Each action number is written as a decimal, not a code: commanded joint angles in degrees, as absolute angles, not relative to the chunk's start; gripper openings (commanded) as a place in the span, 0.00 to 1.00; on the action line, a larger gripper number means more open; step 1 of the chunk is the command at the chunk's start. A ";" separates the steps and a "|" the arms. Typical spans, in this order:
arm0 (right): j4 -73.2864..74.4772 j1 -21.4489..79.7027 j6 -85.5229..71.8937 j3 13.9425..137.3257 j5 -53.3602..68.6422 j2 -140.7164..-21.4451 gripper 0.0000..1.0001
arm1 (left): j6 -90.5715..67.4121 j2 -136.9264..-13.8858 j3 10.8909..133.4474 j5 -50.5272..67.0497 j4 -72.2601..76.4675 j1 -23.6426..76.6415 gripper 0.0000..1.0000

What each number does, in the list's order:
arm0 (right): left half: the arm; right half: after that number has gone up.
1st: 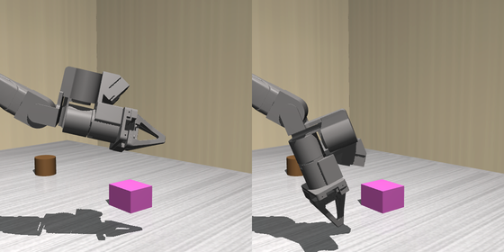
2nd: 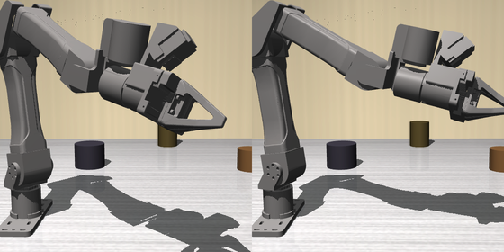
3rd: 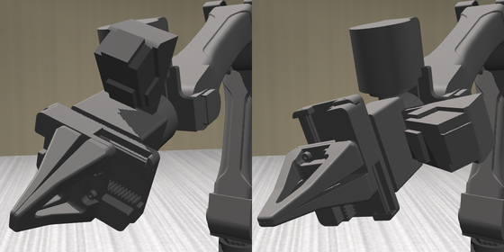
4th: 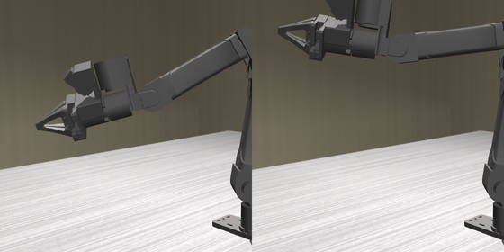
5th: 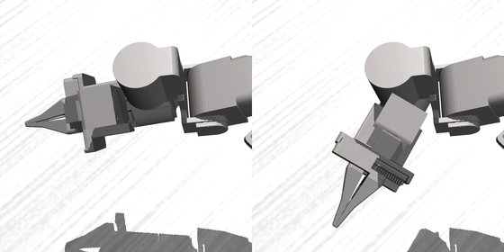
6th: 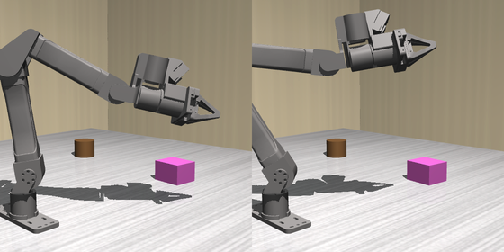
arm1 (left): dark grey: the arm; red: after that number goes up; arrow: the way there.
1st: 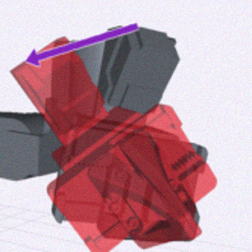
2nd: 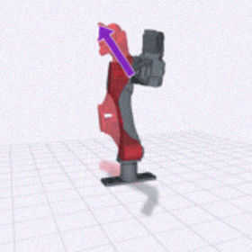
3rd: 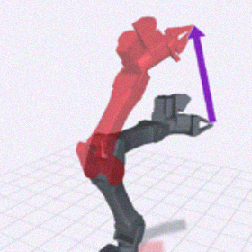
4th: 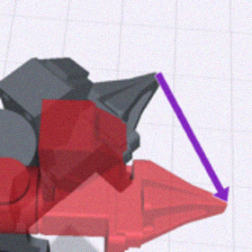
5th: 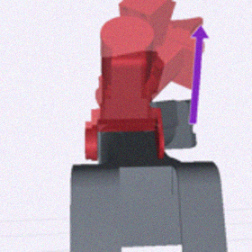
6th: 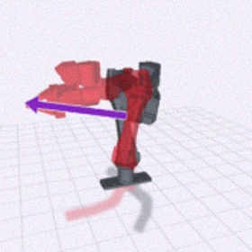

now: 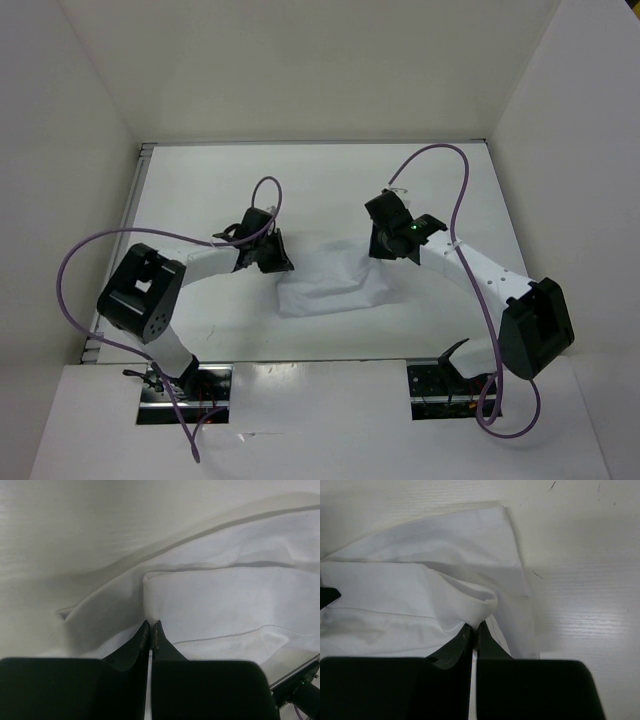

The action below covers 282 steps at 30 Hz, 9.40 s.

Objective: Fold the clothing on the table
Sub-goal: Flatten the skirt out, then fold the skirt

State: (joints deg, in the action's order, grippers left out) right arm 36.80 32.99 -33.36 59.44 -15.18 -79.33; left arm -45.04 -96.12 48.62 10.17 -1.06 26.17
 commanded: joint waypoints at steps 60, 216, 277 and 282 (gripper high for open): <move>34.80 22.15 -16.71 84.00 5.28 -78.04 0.00 | -42.46 -73.99 65.37 24.17 -10.10 3.87 0.00; 19.86 29.09 -48.43 45.70 10.90 -80.68 0.00 | -52.65 -89.02 41.65 5.10 -8.53 24.16 0.11; 24.26 29.09 -44.21 63.28 15.73 -78.13 0.00 | -55.20 -104.68 52.91 7.38 -7.29 42.80 0.14; 24.87 29.09 -43.59 63.28 15.04 -78.75 0.00 | -55.20 -98.64 54.05 3.70 -11.68 42.80 0.17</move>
State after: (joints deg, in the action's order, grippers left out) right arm 26.24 28.75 -44.56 59.81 14.44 -78.72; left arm -55.88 -101.56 54.04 8.67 -3.86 42.24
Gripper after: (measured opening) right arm 0.022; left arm 0.158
